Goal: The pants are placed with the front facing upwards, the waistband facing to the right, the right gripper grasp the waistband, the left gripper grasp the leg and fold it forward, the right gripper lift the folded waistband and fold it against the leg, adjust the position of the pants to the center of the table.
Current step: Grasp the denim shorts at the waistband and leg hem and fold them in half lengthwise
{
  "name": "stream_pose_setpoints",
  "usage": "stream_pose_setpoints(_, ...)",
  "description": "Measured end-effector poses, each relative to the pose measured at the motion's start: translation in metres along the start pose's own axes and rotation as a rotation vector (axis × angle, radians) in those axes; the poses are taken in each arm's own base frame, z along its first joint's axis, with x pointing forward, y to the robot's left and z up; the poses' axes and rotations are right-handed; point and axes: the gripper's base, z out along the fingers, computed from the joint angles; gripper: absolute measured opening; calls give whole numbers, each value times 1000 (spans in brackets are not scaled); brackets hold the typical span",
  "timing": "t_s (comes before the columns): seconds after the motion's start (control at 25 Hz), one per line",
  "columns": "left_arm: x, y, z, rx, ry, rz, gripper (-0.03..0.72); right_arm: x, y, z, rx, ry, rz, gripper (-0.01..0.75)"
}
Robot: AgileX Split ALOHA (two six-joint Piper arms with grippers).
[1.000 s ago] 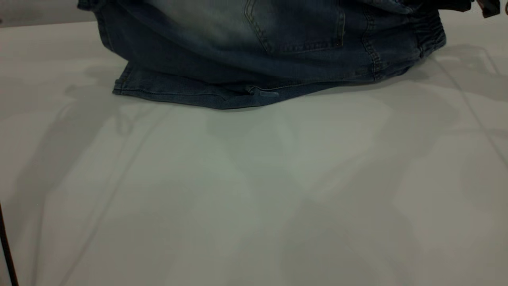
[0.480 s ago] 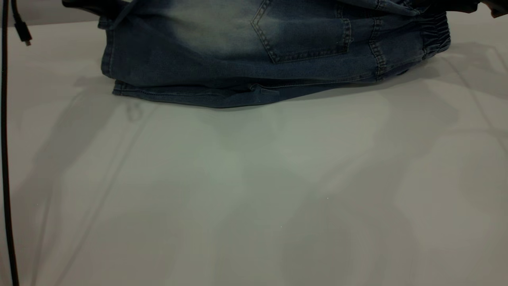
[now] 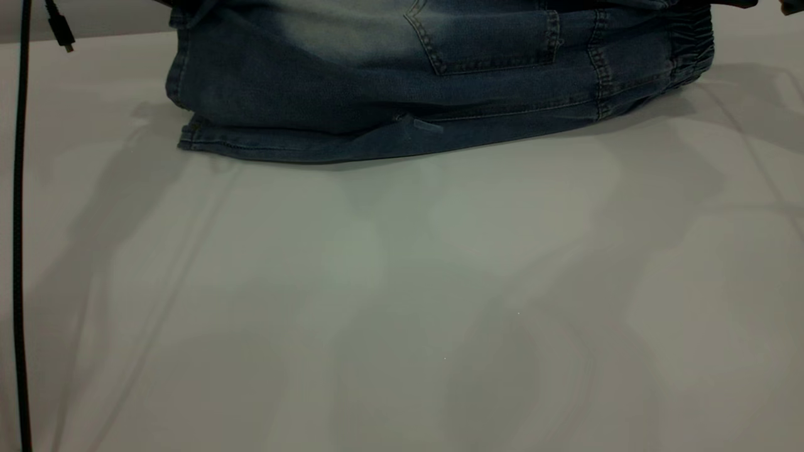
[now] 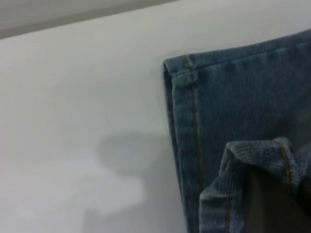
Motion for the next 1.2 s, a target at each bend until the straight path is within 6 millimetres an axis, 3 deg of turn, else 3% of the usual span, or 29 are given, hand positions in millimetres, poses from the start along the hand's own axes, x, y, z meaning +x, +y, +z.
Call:
stream_pose_setpoints(0.16, 0, 0, 0, 0, 1, 1, 43, 0, 0, 0, 0, 0, 0, 129)
stream_pose_setpoints(0.4, 0, 0, 0, -1, 1, 4, 52, -1, -3, -1, 25, -10, 10, 426)
stream_pose_setpoints(0.56, 0, 0, 0, -2, 0, 3, 68, -2, -2, -1, 28, -12, 8, 558)
stream_pose_setpoints(0.72, 0, 0, 0, -2, -1, 2, 120, -2, -2, -1, 27, -13, 10, 578)
stream_pose_setpoints(1.04, -1, 0, 0, -5, -14, 0, 377, -1, 0, -1, 14, -7, 10, 568)
stream_pose_setpoints(1.2, -1, 0, 0, -5, -15, 0, 448, 0, 2, -1, -16, 7, 47, 566)
